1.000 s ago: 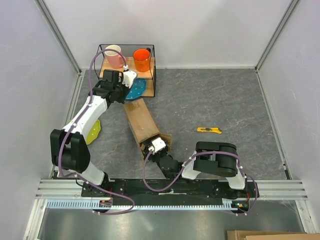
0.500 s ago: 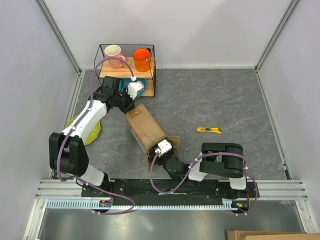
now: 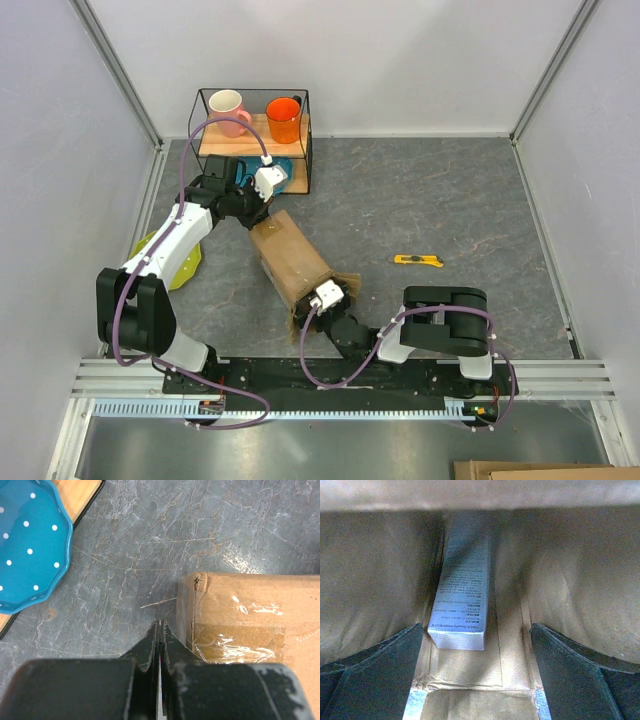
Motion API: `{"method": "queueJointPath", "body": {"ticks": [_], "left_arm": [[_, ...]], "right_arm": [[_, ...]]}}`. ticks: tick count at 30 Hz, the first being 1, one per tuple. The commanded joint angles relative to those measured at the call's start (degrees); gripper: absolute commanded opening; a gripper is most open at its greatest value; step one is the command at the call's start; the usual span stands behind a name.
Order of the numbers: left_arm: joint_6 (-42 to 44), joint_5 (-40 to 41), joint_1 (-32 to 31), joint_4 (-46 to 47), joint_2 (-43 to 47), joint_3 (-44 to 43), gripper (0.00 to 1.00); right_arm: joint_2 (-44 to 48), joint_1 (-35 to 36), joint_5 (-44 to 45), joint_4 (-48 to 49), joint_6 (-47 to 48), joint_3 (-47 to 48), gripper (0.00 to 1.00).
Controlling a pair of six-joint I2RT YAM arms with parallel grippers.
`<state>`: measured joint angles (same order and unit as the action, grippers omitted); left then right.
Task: Unpack the express box
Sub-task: Pick up the product from the express box.
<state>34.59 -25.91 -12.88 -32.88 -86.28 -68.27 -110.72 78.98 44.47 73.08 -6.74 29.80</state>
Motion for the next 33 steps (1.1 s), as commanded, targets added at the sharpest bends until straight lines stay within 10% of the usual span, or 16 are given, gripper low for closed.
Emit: {"method": "queueJointPath", "body": {"ticks": [1,14,24,33], "left_arm": [[-0.66,-7.66,-1.97,-8.16,0.59,1.91,0.02],[-1.8,-9.07,-4.95,-9.48,3.04,1.82,0.02],[-2.95,-9.51,-6.36,-11.15,4.37,0.42,0.02],[-4.09,-7.14,-6.36,-11.41,6.47,-2.74,0.02]], "right_arm": [[-1.69,-0.84,-1.74,0.14,-2.05,3.42,0.98],[-5.12,-2.16,-5.71,-10.92,-5.03,8.34,0.95],[-4.07,-2.95,-9.57,-7.61,-7.14,3.52,0.42],[0.67,-2.6,-10.01,-7.78,-7.14,1.49,0.34]]}}
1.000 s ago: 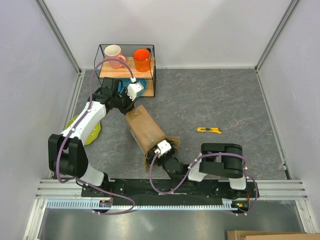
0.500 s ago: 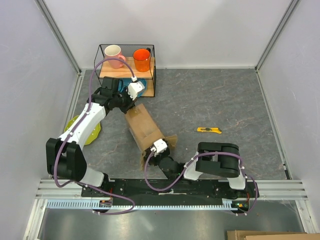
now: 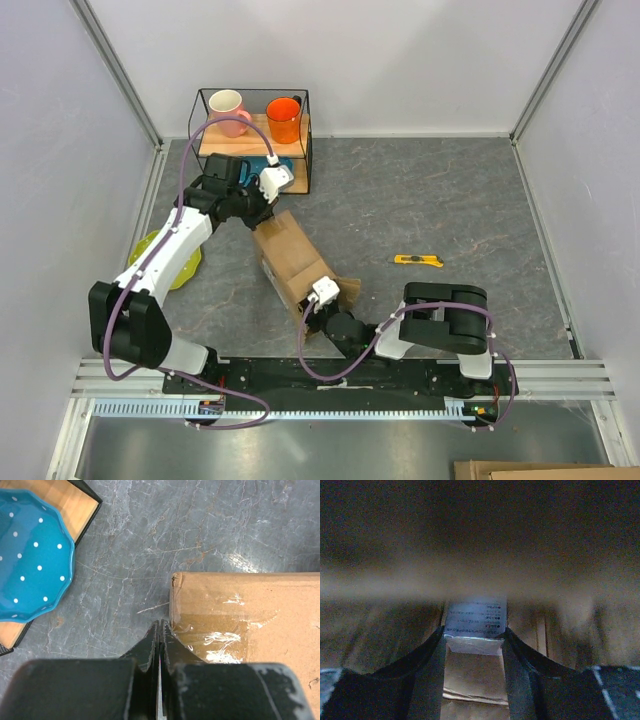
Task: Unpack the express box
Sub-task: Pick up the product from the express box.
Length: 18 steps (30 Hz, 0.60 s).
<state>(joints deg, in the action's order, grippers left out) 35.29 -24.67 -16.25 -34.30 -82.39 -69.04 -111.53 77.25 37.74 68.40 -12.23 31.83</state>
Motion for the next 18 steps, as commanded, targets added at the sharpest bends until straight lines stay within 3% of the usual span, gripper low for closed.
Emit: {"method": "queueJointPath", "body": {"ticks": [1,8,12,18], "left_arm": [[-4.88,-8.03,-3.0,-10.17,3.63,-3.2,0.02],[-9.71,-12.69,-5.88,-11.05,5.66,-7.52,0.02],[-9.8,-7.51,-12.92,-10.87,5.22,-4.54,0.02],[-8.83,-2.93,-13.37,-7.27,6.63,0.12,0.02]], "right_arm": [[1.75,-0.53,-3.28,-3.1,-1.66,-0.89,0.33],[4.12,1.85,-1.97,-4.77,0.01,-0.72,0.29],[4.47,1.94,-1.53,-5.29,-0.16,-0.63,0.29],[6.4,2.11,-0.91,-5.56,-0.52,-2.65,0.26]]}}
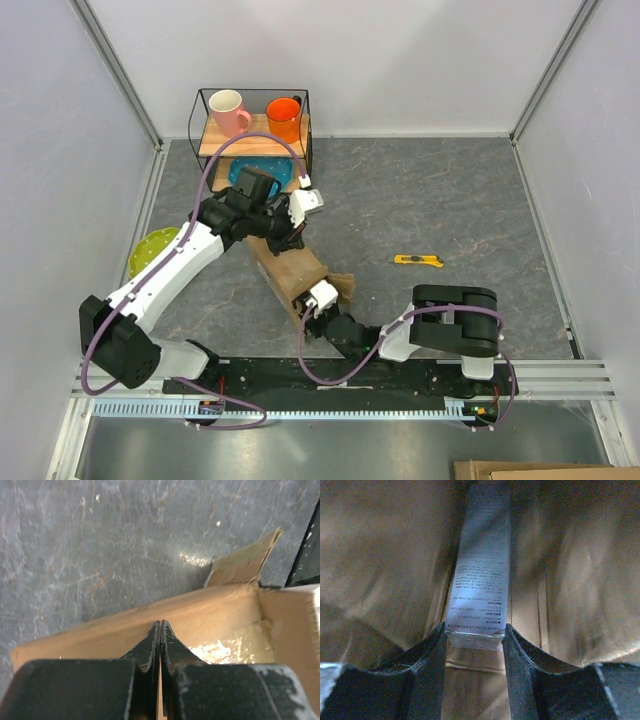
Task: Unpack the express box
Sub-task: Pick up the product from the express box, then place the product at the center of the board, then adjust the express box at the center of the board.
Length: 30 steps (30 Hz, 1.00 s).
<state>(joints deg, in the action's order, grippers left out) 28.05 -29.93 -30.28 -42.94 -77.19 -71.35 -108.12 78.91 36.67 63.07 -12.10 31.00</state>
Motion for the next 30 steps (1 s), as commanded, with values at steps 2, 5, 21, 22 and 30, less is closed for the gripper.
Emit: {"method": "queueJointPath", "body": {"ticks": [2,5,21,22,30], "left_arm": [[-1.51,3.47,0.75,1.72,0.2,3.76,0.02],[-1.34,5.75,0.66,3.47,-0.68,6.31,0.02],[-1.68,12.87,0.75,5.93,-0.77,7.98,0.02],[-1.95,14.97,0.93,6.37,-0.68,7.9,0.02],[-1.25,20.09,8.82,8.92,-1.3,6.14,0.02]], "right_arm": [[5.62,0.71,0.77,-1.19,-0.56,-2.52,0.24],[11.49,2.2,2.53,-3.82,-0.65,-5.16,0.24],[45.96,12.57,12.97,-38.14,-10.22,-15.71,0.22],[50.68,12.93,14.3,-41.33,-11.44,-15.71,0.22],[75.58,14.86,21.53,-72.57,-20.61,-13.42,0.22]]}}
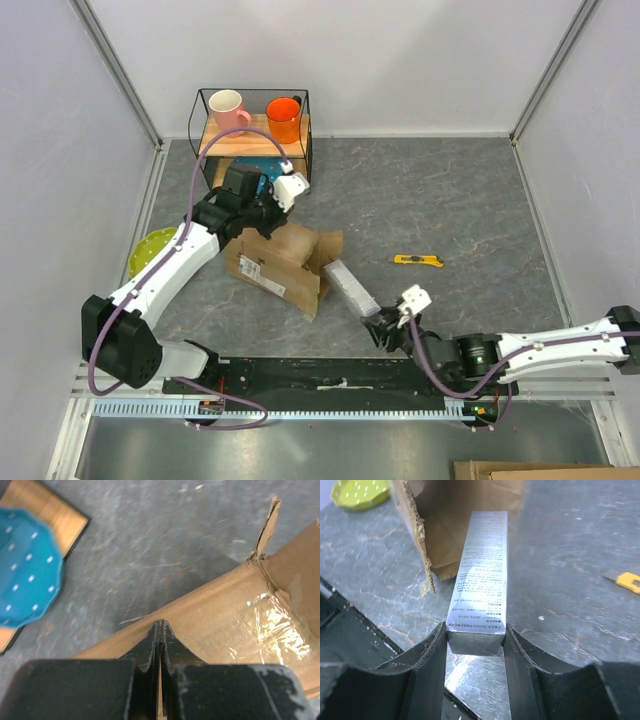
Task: Unpack the express box
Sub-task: Adjust the express box at the center of the board.
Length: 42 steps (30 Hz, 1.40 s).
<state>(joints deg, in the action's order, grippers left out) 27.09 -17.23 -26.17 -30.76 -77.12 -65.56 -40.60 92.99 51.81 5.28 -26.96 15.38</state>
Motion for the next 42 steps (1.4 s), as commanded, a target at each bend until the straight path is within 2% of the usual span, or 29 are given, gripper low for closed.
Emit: {"method": "queueJointPath", "body": {"ticks": [1,6,11,15,17,18,20,21,27,29,32,35,36,38,39,41,42], "left_arm": [[-0.11,8.26,5.08,-3.16,-1.28,0.69,0.02],[1.82,11.43,8.32,-0.88,0.22,5.08,0.02],[2.18,4.77,9.47,-2.1,4.16,7.55,0.02],[0.77,-2.17,9.21,-5.53,6.36,6.5,0.02],[0.68,-7.18,8.95,-8.16,7.85,5.89,0.02],[0.68,-8.94,8.86,-9.22,8.3,5.62,0.02],[0.51,-12.81,8.42,-10.28,9.0,5.44,0.02],[-0.1,-13.35,7.46,-10.19,9.27,5.27,0.02],[-3.88,-13.26,6.49,-10.46,9.62,0.7,0.02],[-4.68,-13.18,6.49,-10.63,9.89,-1.05,0.04],[-6.69,-13.17,6.49,-11.95,9.97,-2.99,0.11],[-7.4,-13.53,6.49,-13.62,10.67,-3.26,0.25],[-7.4,-13.01,6.49,-14.32,11.02,-3.0,0.35],[-7.4,-12.3,6.49,-14.67,12.6,-1.68,0.54],[-7.32,-11.51,6.49,-15.02,13.13,-1.15,0.7],[-7.14,-10.81,6.49,-15.47,14.97,0.34,0.76],[-7.23,-10.11,6.49,-15.47,15.51,0.78,0.79]], "right_arm": [[10.25,0.79,6.98,-15.9,-6.17,2.38,0.22],[8.26,1.31,12.6,-26.78,-12.22,10.09,0.19],[2.29,1.32,24.79,-38.14,-21.63,16.17,0.21],[-1.23,0.79,31.23,-38.59,-25.68,15.91,0.27],[-4.04,-0.26,31.6,-38.33,-28.4,15.65,0.27],[-6.14,-1.83,30.12,-36.5,-28.32,15.56,0.27],[-8.17,-4.21,26.08,-29.58,-19.22,14.17,0.27],[-9.83,-7.18,20.4,-19.79,-15.53,13.46,0.27],[-14.85,-17.82,6.48,2.84,-0.59,10.03,0.26],[-16.17,-20.12,0.7,7.36,1.9,9.41,0.26],[-21.09,-27.83,-6.62,12.27,2.17,9.15,0.27],[-27.06,-32.33,-10.67,14.23,0.42,9.14,0.28],[-30.3,-32.95,-10.33,13.45,-1.32,9.58,0.29],[-33.21,-34.18,-10.24,10.65,-2.56,11.34,0.37],[-35.32,-34.37,-10.41,9.59,-3.61,11.95,0.5],[-36.65,-34.46,-11.46,7.04,-4.15,13.36,0.65],[-36.74,-34.46,-11.99,6.16,-4.33,13.71,0.91]]}}
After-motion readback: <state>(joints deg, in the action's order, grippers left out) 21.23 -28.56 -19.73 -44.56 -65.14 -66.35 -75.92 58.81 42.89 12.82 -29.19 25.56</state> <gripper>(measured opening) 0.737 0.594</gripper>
